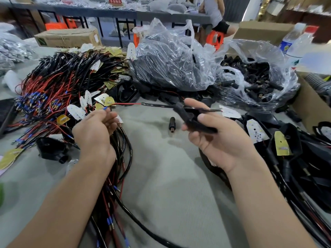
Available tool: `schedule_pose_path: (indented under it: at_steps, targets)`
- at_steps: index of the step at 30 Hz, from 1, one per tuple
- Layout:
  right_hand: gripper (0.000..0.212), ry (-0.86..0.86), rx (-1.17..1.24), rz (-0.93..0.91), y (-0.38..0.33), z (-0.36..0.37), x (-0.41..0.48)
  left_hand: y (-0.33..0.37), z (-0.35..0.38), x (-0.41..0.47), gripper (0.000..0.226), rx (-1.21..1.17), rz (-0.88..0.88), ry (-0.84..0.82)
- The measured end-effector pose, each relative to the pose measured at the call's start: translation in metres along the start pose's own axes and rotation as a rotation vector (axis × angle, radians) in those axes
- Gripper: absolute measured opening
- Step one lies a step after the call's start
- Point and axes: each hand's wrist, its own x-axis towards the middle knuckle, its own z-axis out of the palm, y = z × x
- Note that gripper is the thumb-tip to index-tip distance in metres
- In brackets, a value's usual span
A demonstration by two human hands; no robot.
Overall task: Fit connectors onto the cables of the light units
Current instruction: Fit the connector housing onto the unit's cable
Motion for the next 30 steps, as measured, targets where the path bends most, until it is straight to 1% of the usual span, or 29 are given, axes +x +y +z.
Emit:
schedule_pose_path:
  at_steps: [3,5,7,10,11,13,15,16,17,19,20,21,23,24,25,26,27,29,30]
  targets:
    - [0.041,0.200,0.276,-0.046,-0.006,-0.007,0.002,0.000,0.000,0.004,0.021,-0.004,0.003,0.010]
    - [0.041,0.245,0.436,-0.104,-0.010,-0.011,0.002,-0.001,0.002,0.001,0.021,0.026,0.044,-0.005]
    - [0.035,0.278,0.524,-0.168,-0.011,-0.011,0.002,-0.002,0.003,-0.004,0.022,0.067,0.113,-0.025]
    - [0.016,0.423,0.494,-0.236,-0.006,-0.010,0.007,-0.004,0.004,-0.012,0.024,0.122,0.226,-0.027]
    - [0.016,0.447,0.471,-0.244,-0.003,-0.011,0.008,-0.005,0.004,-0.014,0.026,0.152,0.246,-0.024]
    - [0.024,0.446,0.481,-0.245,0.001,-0.014,0.009,-0.008,0.004,-0.015,0.028,0.232,0.277,-0.022]
    - [0.025,0.422,0.488,-0.246,0.000,-0.017,0.009,-0.010,0.002,-0.016,0.027,0.336,0.330,-0.067]
    - [0.021,0.399,0.474,-0.246,-0.002,-0.019,0.009,-0.011,0.001,-0.017,0.026,0.422,0.363,-0.138]
    - [0.020,0.370,0.459,-0.249,-0.005,-0.020,0.008,-0.011,0.000,-0.020,0.024,0.534,0.400,-0.252]
    - [0.023,0.315,0.423,-0.246,-0.009,-0.022,0.007,-0.012,0.000,-0.029,0.019,0.779,0.467,-0.526]
    - [0.019,0.289,0.408,-0.235,-0.009,-0.022,0.006,-0.012,0.000,-0.032,0.021,0.862,0.476,-0.649]
    - [0.016,0.261,0.398,-0.223,-0.010,-0.022,0.005,-0.012,0.001,-0.033,0.023,0.898,0.451,-0.774]
    - [0.018,0.205,0.370,-0.198,-0.009,-0.022,0.004,-0.013,0.002,-0.037,0.026,0.865,0.305,-1.060]
    - [0.023,0.171,0.357,-0.172,-0.009,-0.022,0.003,-0.015,0.002,-0.039,0.027,0.836,0.241,-1.161]
    - [0.029,0.129,0.347,-0.129,-0.009,-0.021,0.003,-0.016,0.003,-0.040,0.027,0.800,0.207,-1.203]
    - [0.035,0.086,0.340,-0.073,-0.008,-0.020,0.003,-0.018,0.003,-0.040,0.027,0.751,0.196,-1.192]
    - [0.041,0.049,0.331,-0.016,-0.007,-0.018,0.003,-0.020,0.004,-0.039,0.028,0.696,0.197,-1.136]
    - [0.048,-0.002,0.267,0.087,-0.001,-0.012,0.003,-0.023,0.005,-0.036,0.027,0.598,0.189,-0.968]
    - [0.051,-0.023,0.212,0.139,0.003,-0.008,0.005,-0.023,0.006,-0.034,0.027,0.543,0.158,-0.902]
